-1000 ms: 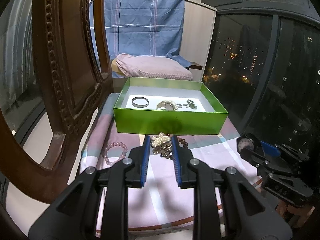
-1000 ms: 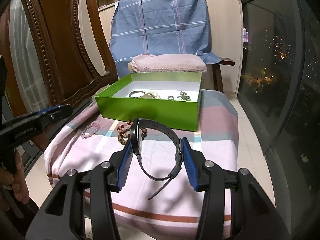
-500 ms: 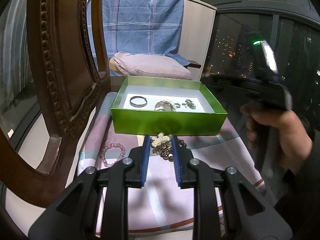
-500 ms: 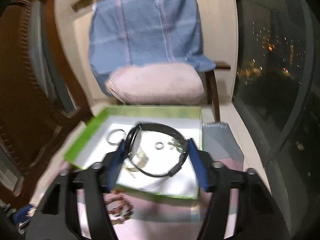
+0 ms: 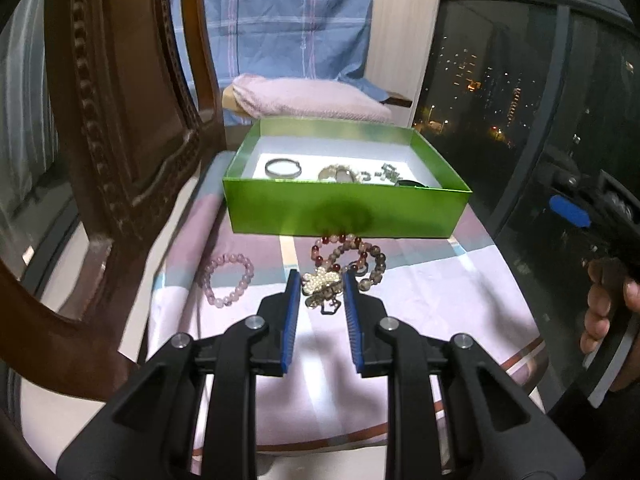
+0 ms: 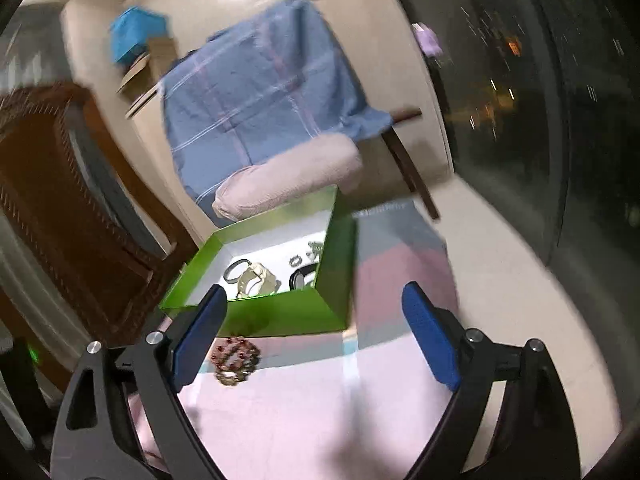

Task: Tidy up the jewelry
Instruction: 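Lower the gold flower brooch into the green box and open the left gripper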

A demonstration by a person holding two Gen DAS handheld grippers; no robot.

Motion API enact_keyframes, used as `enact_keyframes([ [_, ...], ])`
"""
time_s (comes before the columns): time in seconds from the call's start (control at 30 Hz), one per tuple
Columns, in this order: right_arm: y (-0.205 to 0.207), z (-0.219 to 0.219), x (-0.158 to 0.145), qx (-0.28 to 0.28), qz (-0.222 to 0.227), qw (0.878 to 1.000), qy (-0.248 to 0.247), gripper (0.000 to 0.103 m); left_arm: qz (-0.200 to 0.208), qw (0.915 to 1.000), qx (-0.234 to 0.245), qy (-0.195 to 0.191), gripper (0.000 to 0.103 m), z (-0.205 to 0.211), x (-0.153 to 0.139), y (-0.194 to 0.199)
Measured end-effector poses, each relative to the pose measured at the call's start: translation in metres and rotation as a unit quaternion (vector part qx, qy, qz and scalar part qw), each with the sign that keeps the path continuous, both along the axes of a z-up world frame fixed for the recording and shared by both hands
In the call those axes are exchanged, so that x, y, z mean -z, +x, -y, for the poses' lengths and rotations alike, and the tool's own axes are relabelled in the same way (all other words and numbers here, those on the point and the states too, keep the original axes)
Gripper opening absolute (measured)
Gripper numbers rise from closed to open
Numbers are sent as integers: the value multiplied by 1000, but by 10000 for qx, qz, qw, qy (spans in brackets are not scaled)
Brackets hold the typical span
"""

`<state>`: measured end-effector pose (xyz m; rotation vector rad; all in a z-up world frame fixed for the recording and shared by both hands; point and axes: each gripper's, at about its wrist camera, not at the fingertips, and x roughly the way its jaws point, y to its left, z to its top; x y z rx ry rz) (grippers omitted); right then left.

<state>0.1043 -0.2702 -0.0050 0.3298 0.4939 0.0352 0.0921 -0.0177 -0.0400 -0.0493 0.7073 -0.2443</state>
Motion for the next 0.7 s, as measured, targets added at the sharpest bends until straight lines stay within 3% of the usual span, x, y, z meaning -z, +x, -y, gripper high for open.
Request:
enact_keyframes([
  [0.1, 2, -9, 2, -45, 65, 9981, -613, 87, -115, 9998, -57, -140, 22, 3, -5, 16],
  [0.33, 12, 5, 3, -118, -38, 9999, -95, 87, -218, 9996, -113, -141, 22, 23, -40, 108],
  [0.4, 10, 10, 1, -99, -21, 9999, -19, 87, -457, 9989, -99, -47, 36, 27, -37, 143],
  [0.43, 7, 12, 1, -89, -20, 10000, 3, 87, -541, 9983, -178, 112, 61, 28, -33, 152],
  [0.47, 6, 14, 0, -83, -30, 10000, 27, 87, -578, 9975, -300, 279, 67, 27, -30, 158],
  [0.5, 6, 16, 0, -85, -42, 9999, 49, 87, -576, 9963, -471, 423, 67, 22, -27, 159],
  [0.57, 3, 19, -1, -77, -22, 9999, 84, 87, -516, 9972, -471, 271, 70, 13, -29, 144],
  [0.7, -2, 23, -3, -68, 63, 9999, 94, 87, -10, 9987, -500, 52, 84, -6, -36, 73],
])
